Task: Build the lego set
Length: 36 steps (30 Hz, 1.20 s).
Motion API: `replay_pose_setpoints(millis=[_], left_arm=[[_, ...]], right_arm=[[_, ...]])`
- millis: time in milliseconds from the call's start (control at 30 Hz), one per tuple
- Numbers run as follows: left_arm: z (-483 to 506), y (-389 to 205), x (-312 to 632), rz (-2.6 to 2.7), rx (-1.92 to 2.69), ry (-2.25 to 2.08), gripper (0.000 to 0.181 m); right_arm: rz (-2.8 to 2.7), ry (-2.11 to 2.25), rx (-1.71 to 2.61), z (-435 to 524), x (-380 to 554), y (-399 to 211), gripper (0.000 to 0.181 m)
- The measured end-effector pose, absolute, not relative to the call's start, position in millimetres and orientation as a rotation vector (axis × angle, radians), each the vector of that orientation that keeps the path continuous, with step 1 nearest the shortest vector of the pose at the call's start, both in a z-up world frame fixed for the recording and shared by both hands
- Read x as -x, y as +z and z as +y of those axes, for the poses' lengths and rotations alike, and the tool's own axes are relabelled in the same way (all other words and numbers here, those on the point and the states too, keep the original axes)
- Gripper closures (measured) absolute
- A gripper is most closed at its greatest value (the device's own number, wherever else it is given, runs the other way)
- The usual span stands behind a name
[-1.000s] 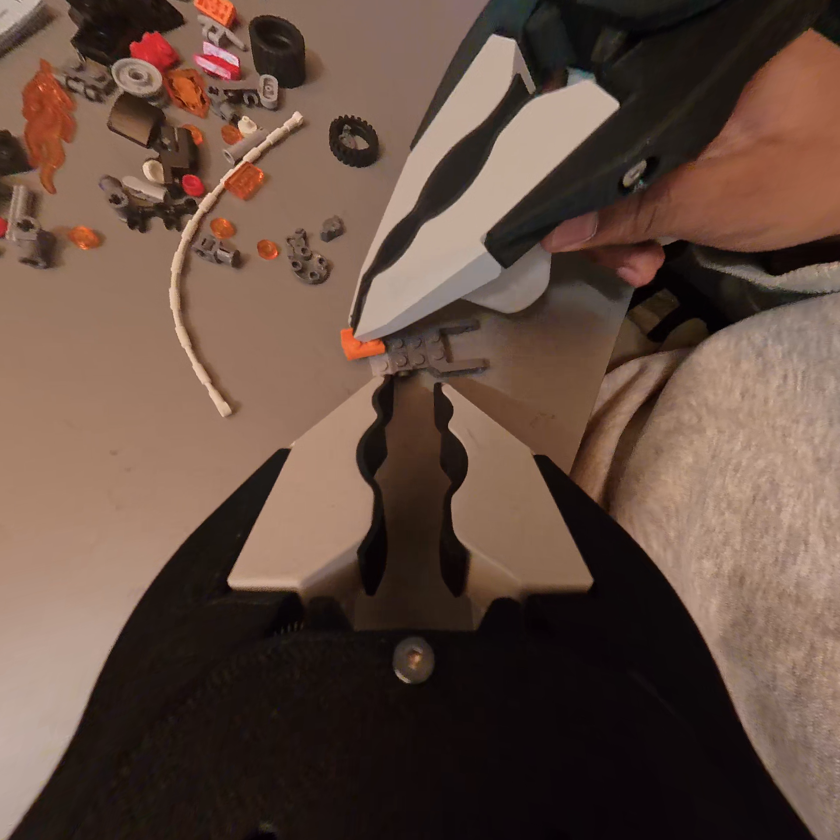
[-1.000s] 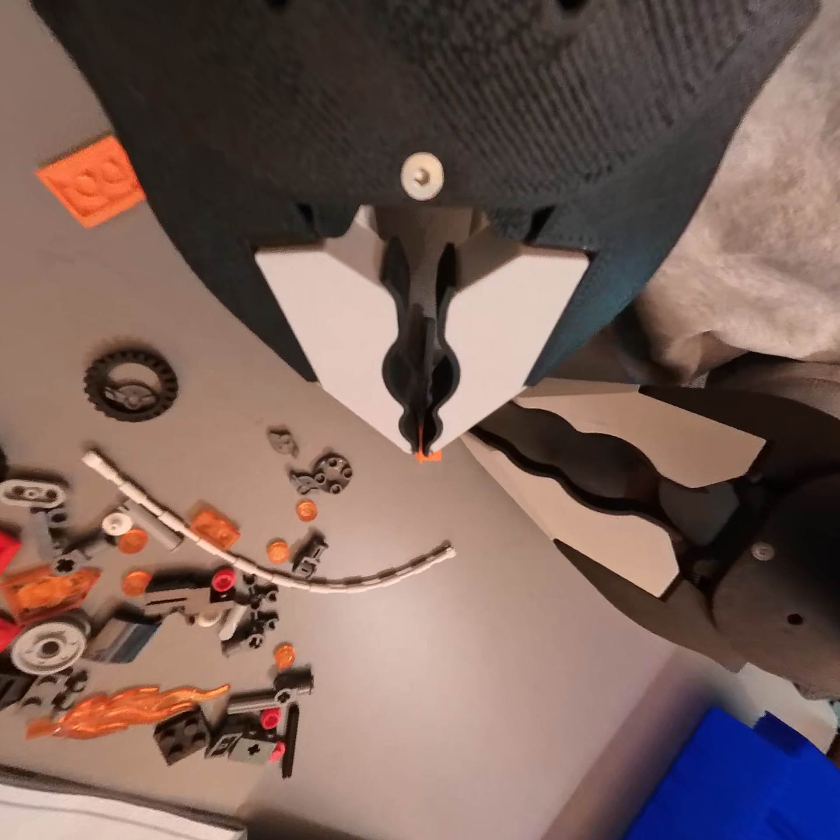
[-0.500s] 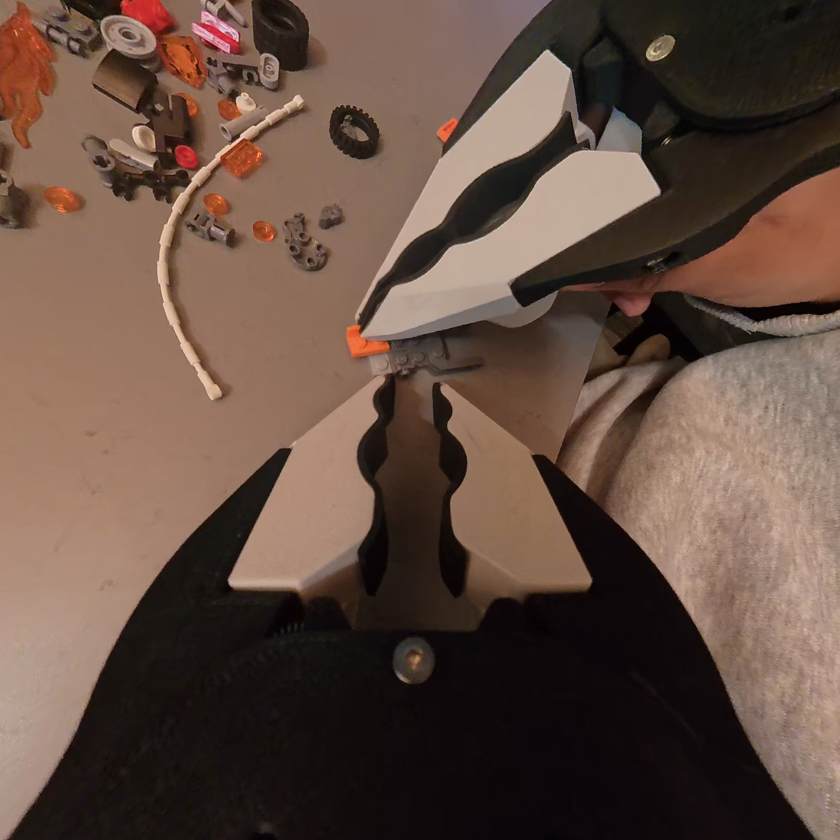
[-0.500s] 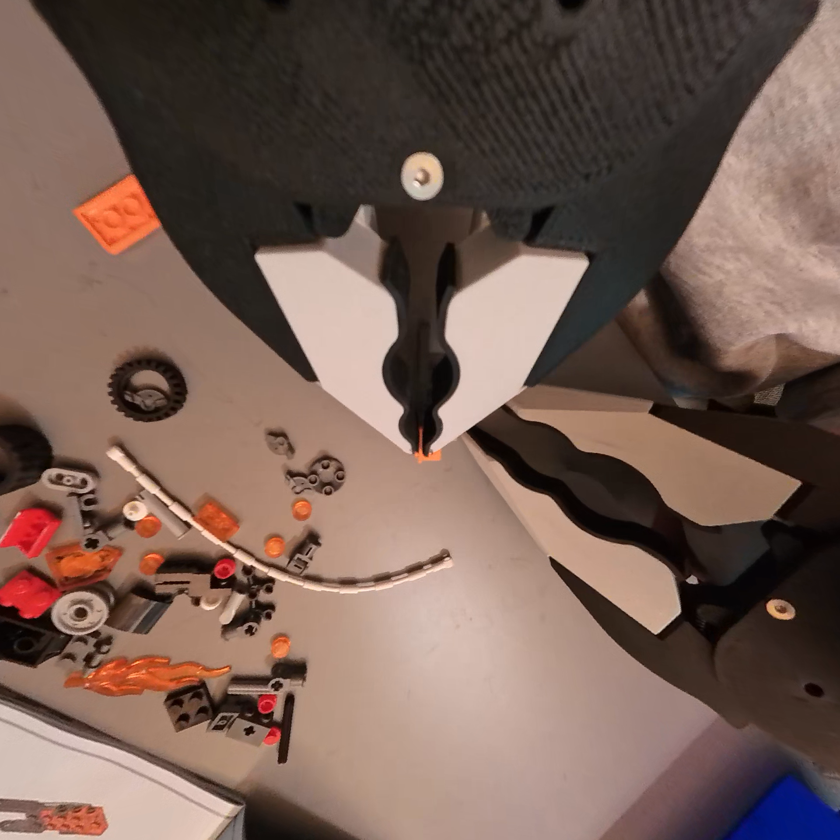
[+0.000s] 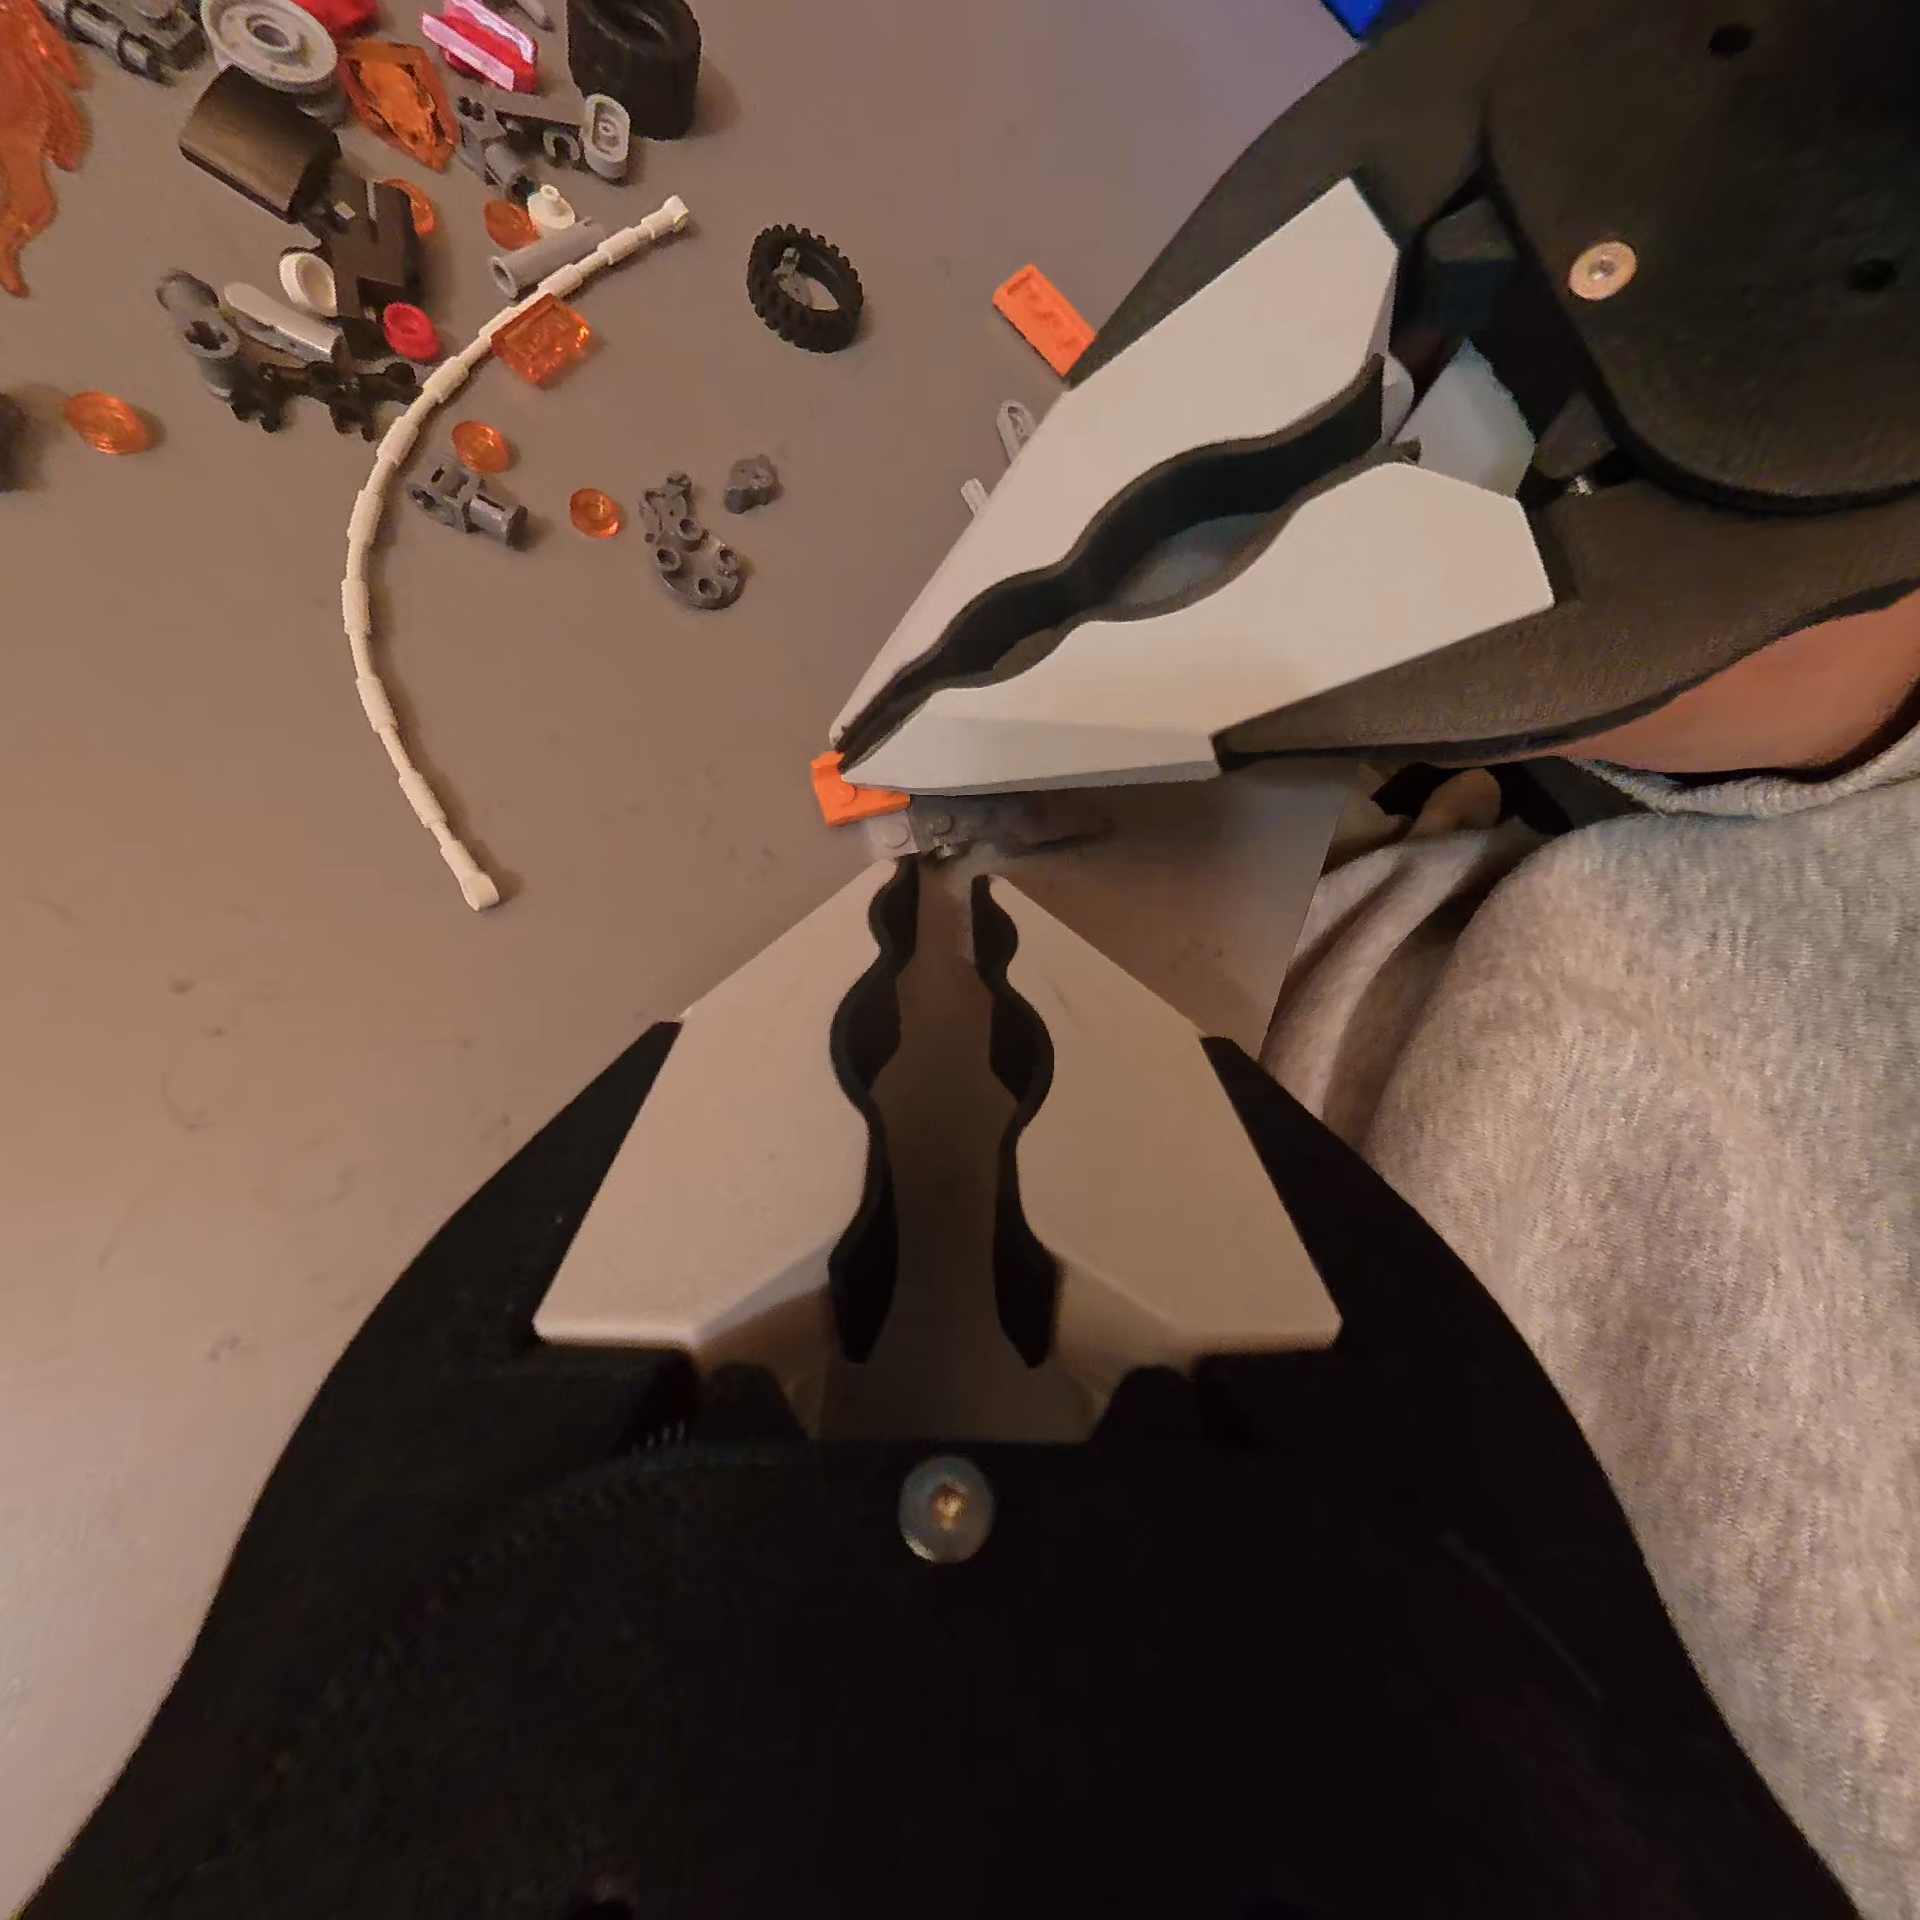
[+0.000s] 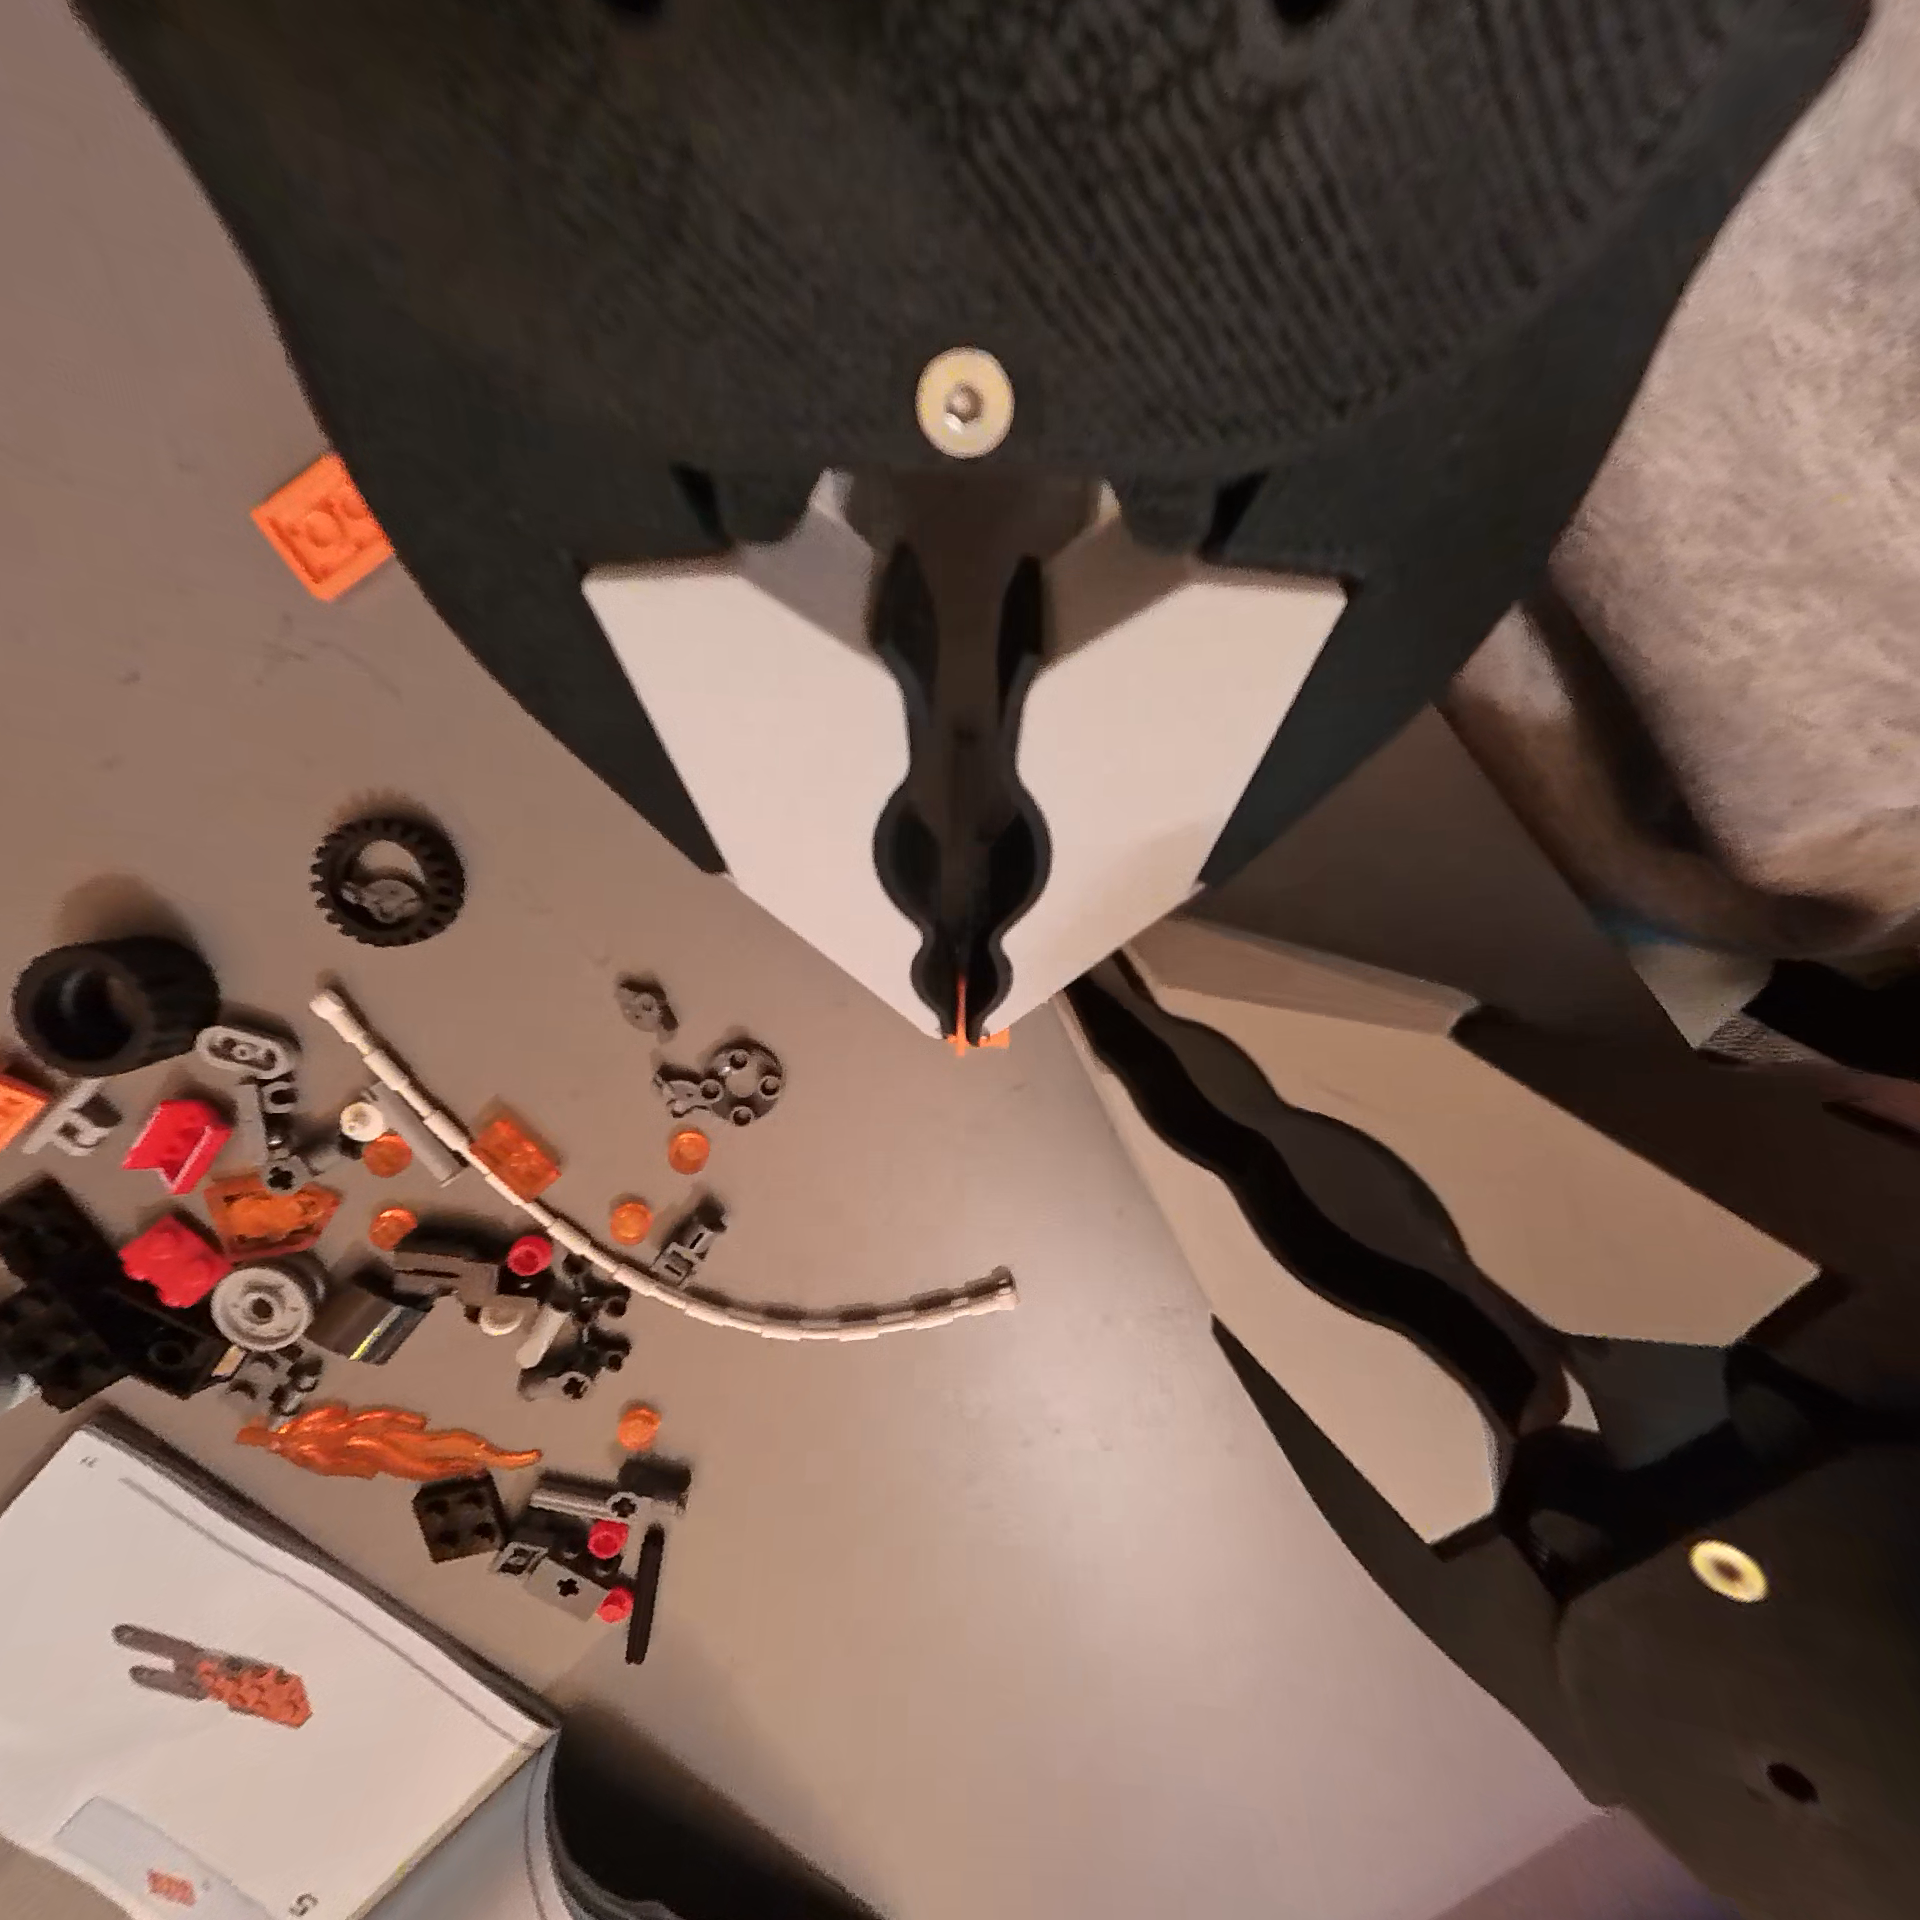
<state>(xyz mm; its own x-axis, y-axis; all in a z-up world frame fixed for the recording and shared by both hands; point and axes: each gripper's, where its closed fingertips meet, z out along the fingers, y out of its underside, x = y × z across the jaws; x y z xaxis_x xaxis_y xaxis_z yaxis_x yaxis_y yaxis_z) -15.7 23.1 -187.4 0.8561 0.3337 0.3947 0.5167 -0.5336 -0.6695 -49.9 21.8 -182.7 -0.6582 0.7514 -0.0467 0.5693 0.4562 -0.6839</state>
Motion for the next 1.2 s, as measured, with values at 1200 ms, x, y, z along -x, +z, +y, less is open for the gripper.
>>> replay_pose_setpoints(millis=[1200], left_arm=[[21.3, -181.3, 48.7, -0.942, 1.98, -0.37, 0.16]], right_arm=[[-2.431, 1.104, 0.949, 31.0, 21.6, -187.5, 0.157]])
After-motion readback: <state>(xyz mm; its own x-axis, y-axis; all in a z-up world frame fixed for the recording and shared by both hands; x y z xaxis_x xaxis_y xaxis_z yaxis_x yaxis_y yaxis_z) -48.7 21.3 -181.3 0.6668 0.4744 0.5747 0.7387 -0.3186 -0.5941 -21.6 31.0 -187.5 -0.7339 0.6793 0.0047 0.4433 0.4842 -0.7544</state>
